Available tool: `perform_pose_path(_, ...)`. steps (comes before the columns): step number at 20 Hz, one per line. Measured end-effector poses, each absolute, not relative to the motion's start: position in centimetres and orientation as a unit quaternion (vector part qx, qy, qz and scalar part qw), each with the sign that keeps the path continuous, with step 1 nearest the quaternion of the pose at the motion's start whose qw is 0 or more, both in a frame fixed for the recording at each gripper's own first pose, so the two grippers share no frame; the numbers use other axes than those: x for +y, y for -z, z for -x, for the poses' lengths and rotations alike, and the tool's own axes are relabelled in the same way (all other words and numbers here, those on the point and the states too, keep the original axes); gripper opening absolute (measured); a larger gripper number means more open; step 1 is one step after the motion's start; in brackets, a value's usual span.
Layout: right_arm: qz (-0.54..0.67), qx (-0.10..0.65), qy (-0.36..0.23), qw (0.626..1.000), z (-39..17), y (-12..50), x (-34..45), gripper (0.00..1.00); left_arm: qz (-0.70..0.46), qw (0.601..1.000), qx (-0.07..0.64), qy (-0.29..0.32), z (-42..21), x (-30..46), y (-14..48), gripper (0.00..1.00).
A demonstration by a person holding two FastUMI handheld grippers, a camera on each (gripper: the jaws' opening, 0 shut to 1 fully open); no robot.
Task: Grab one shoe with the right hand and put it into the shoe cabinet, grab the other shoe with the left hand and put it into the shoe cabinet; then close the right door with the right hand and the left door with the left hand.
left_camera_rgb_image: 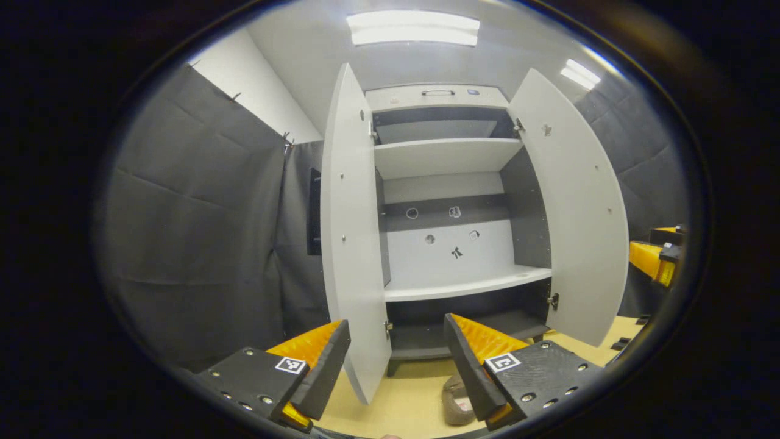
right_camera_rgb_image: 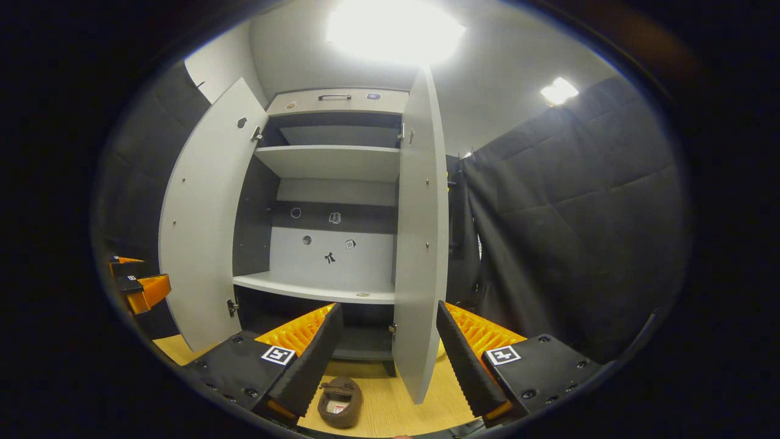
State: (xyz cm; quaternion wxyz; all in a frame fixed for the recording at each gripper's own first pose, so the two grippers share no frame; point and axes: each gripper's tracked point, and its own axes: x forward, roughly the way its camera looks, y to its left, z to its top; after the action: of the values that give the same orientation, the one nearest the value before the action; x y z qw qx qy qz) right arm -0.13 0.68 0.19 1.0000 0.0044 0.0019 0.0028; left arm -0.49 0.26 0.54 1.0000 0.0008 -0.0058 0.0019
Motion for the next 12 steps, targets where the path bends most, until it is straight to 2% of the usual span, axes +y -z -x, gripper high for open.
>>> perform_pose_path(12, -0.003, 0.017, -0.04, 0.999, -0.5, 0.4, 3.9, 0.97, 0.002, 1.0, -0.014, -0.013, 1.7, 2.1, -0.8, 0.9)
